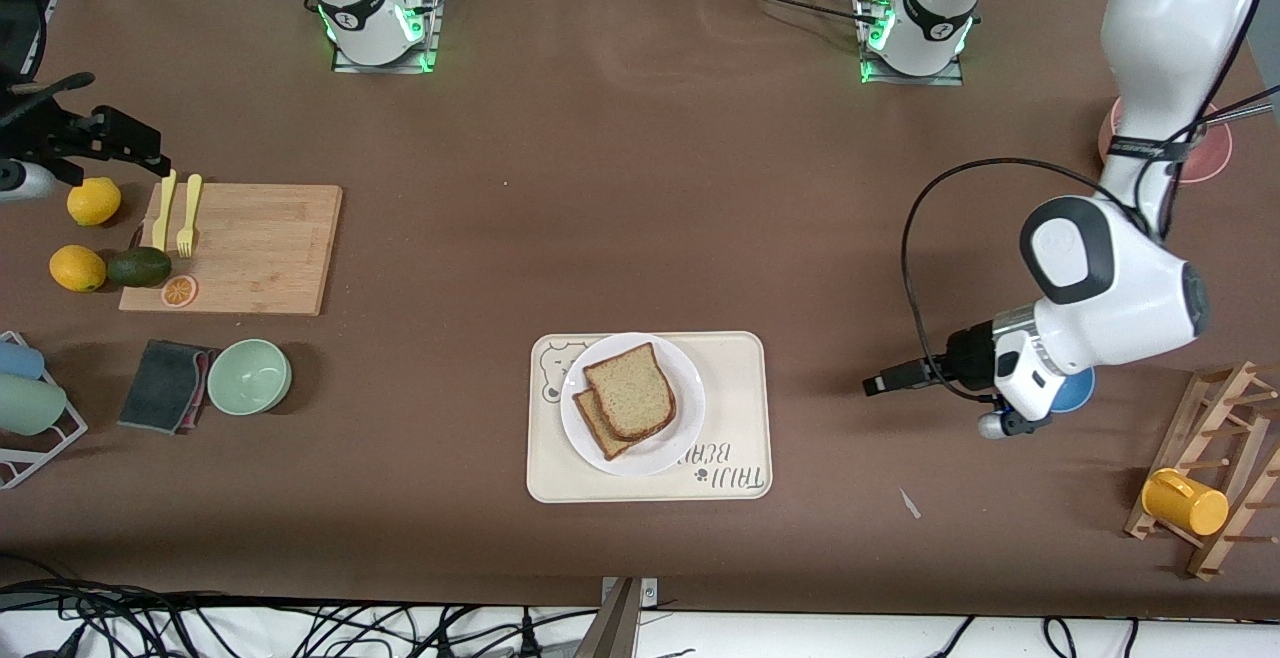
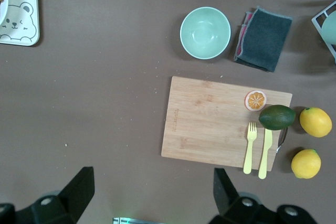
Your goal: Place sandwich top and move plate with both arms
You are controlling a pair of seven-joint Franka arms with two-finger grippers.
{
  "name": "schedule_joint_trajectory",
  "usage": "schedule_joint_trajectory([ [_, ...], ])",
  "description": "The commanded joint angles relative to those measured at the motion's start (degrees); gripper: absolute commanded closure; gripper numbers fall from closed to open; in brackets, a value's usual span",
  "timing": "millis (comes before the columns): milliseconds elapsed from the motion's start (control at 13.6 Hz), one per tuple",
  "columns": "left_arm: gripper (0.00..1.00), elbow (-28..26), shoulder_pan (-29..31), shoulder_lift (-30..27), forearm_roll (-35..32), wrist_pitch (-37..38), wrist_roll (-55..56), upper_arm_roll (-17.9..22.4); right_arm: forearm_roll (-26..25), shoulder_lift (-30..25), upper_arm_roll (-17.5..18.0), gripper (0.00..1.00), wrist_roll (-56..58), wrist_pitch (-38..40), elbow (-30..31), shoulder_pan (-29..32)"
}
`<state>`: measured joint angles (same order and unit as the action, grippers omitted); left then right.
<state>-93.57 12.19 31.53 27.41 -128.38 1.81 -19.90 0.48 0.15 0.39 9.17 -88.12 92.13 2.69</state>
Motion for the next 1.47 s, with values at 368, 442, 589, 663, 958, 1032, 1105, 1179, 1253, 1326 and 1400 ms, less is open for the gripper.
schedule_joint_trajectory([
  [368, 0.0, -1.18, 3.36, -9.99, -21.26, 7.96, 3.38, 4.42, -0.04, -1.03, 0.93, 0.0, -5.13, -1.62, 0.5, 0.12],
  [442, 0.0, -1.09, 3.27, -10.87, -21.52, 8.93, 3.38, 5.56, -0.04, -1.03, 0.93, 0.0, -5.13, -1.44, 0.42, 0.12],
  [589, 0.0, -1.09, 3.27, -12.89, -24.76, 10.86, 3.55, 6.45, 0.13, -1.03, 0.84, 0.0, -5.13, -0.82, 0.33, 0.12],
  [663, 0.0, -1.09, 3.27, -13.86, -25.91, 12.35, 3.73, 6.62, 0.31, -1.03, 0.84, 0.0, -5.13, -0.73, 0.33, 0.12],
  [958, 0.0, -0.39, -5.74, -17.82, -26.27, 17.62, 3.91, 17.31, 0.57, -1.03, 0.76, 0.0, -5.22, -0.47, 0.33, 0.12],
  [1032, 0.0, -0.38, -8.65, -18.6, -26.19, 18.86, 3.91, 20.22, 0.57, -1.03, 0.75, 0.0, -5.22, -0.47, 0.33, 0.12],
  [1105, 0.0, -0.3, -10.59, -18.79, -26.18, 20.17, 3.73, 21.73, 0.66, -1.03, 0.75, 0.0, -5.22, -0.47, 0.33, 0.12],
  [1179, 0.0, 0.66, -11.83, -19.14, -26.27, 22.1, 3.73, 22.87, 0.66, -1.03, 0.75, 0.0, -5.3, -0.38, 0.33, 0.12],
  [1253, 0.0, 2.84, -13.5, -19.57, -26.27, 25.51, 3.73, 24.54, 0.66, -1.03, 0.75, 0.0, -5.31, -0.47, 0.24, 0.12],
  [1326, 0.0, 5.48, -15.43, -19.58, -26.27, 29.2, 3.73, 26.29, 0.66, -1.03, 0.75, 0.0, -5.31, -0.38, 0.24, 0.12],
  [1400, 0.0, 7.94, -17.36, -19.58, -26.27, 32.2, 3.99, 27.62, 0.66, -1.03, 0.75, 0.0, -5.31, -0.29, 0.24, 0.12],
])
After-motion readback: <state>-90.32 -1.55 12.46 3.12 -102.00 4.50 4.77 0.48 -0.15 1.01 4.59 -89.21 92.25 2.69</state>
